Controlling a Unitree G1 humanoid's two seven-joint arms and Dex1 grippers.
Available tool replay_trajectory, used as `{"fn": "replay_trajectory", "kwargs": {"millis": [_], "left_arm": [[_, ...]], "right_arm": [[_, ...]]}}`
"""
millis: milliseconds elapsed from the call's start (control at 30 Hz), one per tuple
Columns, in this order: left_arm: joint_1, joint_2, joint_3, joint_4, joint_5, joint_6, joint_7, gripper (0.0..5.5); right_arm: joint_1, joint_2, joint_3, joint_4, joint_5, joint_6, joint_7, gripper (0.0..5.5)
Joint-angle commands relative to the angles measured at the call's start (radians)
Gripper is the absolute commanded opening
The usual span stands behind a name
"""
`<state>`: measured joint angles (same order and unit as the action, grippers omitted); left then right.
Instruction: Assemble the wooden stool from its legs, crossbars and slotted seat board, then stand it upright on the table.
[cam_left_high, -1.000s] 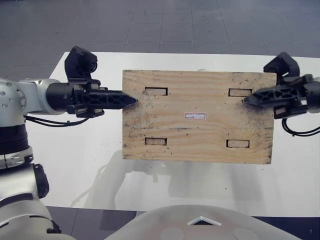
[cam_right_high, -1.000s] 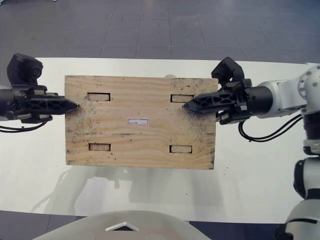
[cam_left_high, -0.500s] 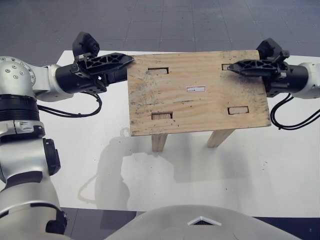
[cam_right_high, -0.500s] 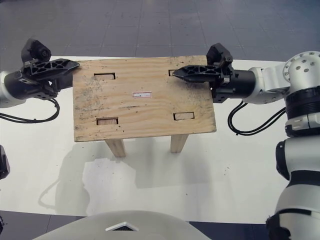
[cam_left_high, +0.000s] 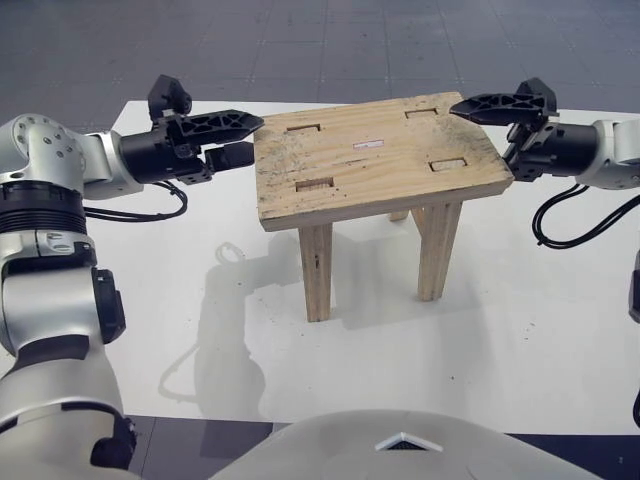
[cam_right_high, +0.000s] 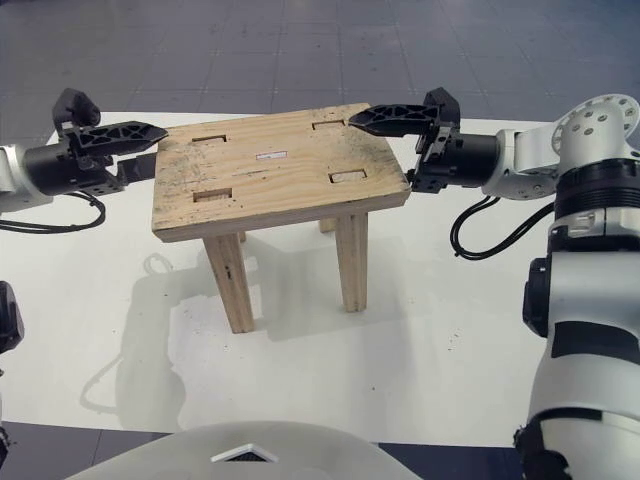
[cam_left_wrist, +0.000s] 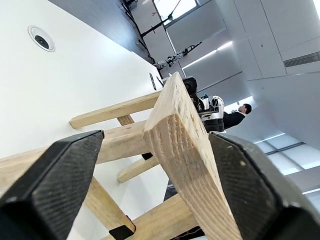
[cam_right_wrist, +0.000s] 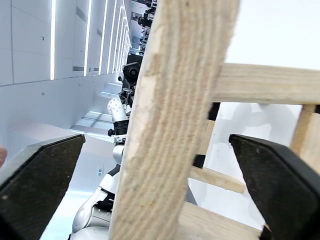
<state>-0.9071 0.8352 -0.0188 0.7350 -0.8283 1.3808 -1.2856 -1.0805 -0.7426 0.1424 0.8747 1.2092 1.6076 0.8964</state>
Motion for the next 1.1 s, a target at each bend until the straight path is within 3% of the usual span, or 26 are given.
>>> {"fn": "replay_trajectory", "kwargs": {"millis": [33, 200, 233, 300, 400, 433, 533, 600, 700, 1100], "left_arm": [[-0.072, 0.059, -0.022, 0.069, 0.084, -0.063, -0.086, 3.9], [-0.103, 0.097, 0.115, 0.197, 0.123, -0.183, -0.059, 3.9], [-0.071, 0.098, 0.154, 0.196, 0.142, -0.247, 0.002, 3.9], [0.061, 0.044, 0.194, 0.115, 0.263, -0.518, 0.278, 3.9], [0.272, -0.123, 0.237, -0.109, 0.448, -0.896, 0.737, 3.9], [0.356, -0.21, 0.265, -0.227, 0.48, -0.974, 0.868, 3.9], [0.544, -0.449, 0.262, -0.514, 0.502, -1.093, 1.075, 3.9], [0.634, -0.54, 0.248, -0.6, 0.501, -1.157, 1.116, 3.9], [0.701, -0.58, 0.224, -0.653, 0.539, -1.174, 1.153, 3.9], [0.797, -0.649, 0.166, -0.808, 0.57, -1.111, 1.176, 3.9]], "right_arm": [[0.011, -0.024, -0.045, -0.013, -0.109, -0.018, 0.051, 5.48], [0.027, -0.078, -0.101, 0.027, -0.244, -0.102, 0.135, 5.48], [0.034, -0.092, -0.124, 0.057, -0.275, -0.15, 0.146, 5.48], [0.07, -0.091, -0.195, 0.086, -0.325, -0.31, 0.134, 5.48], [0.228, 0.038, -0.261, -0.073, -0.494, -0.783, -0.165, 5.48], [0.328, 0.095, -0.227, -0.197, -0.613, -0.988, -0.295, 5.48], [0.555, 0.331, -0.251, -0.433, -0.729, -1.283, -0.596, 5.48], [0.624, 0.442, -0.226, -0.447, -0.78, -1.38, -0.689, 5.48], [0.722, 0.504, -0.202, -0.522, -0.864, -1.44, -0.765, 5.48], [0.813, 0.579, -0.163, -0.678, -1.008, -1.397, -0.82, 5.48]]}}
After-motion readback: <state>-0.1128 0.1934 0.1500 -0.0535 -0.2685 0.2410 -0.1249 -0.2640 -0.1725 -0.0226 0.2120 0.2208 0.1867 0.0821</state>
